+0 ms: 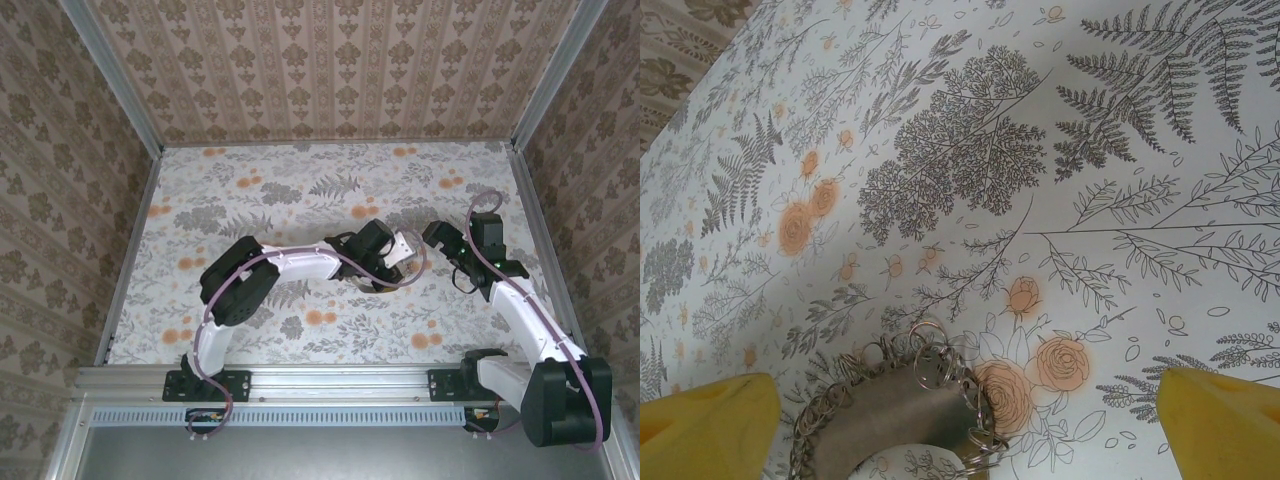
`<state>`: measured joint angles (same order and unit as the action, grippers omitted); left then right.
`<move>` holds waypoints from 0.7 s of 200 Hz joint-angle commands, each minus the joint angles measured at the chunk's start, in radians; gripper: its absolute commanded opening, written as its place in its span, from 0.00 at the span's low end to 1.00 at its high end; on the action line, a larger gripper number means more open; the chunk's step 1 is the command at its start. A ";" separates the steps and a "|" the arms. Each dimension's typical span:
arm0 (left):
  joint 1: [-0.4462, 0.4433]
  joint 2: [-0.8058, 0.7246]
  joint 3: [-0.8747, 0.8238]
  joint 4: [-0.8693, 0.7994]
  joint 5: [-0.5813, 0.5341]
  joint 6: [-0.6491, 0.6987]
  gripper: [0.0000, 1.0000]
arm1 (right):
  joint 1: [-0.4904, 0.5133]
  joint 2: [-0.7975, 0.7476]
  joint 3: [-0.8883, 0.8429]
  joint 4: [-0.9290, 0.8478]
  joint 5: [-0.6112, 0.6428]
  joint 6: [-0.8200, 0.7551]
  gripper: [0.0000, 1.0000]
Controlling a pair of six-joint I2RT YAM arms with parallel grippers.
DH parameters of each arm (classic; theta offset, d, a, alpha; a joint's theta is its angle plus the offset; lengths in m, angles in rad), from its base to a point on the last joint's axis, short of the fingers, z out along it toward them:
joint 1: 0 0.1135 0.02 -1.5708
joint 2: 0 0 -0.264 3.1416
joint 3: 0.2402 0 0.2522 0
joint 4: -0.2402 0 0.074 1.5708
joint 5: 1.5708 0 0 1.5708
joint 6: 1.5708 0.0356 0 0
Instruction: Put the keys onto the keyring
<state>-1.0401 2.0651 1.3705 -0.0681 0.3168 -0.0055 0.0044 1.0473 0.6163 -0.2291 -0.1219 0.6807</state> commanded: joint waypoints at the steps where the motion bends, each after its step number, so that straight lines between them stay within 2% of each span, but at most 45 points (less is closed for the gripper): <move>1: -0.021 0.012 0.028 -0.016 -0.023 0.025 0.07 | -0.009 0.009 0.017 -0.025 -0.012 -0.015 0.98; 47: -0.022 0.026 0.018 0.031 0.034 0.030 0.07 | -0.015 0.023 0.013 -0.022 -0.018 -0.020 0.98; 140: -0.007 0.078 0.064 0.027 0.056 0.039 0.08 | -0.026 0.004 0.002 -0.024 -0.031 -0.016 0.98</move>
<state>-1.0584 2.1193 1.3983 -0.0509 0.3454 0.0067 -0.0135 1.0653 0.6163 -0.2291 -0.1371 0.6769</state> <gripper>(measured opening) 0.078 0.981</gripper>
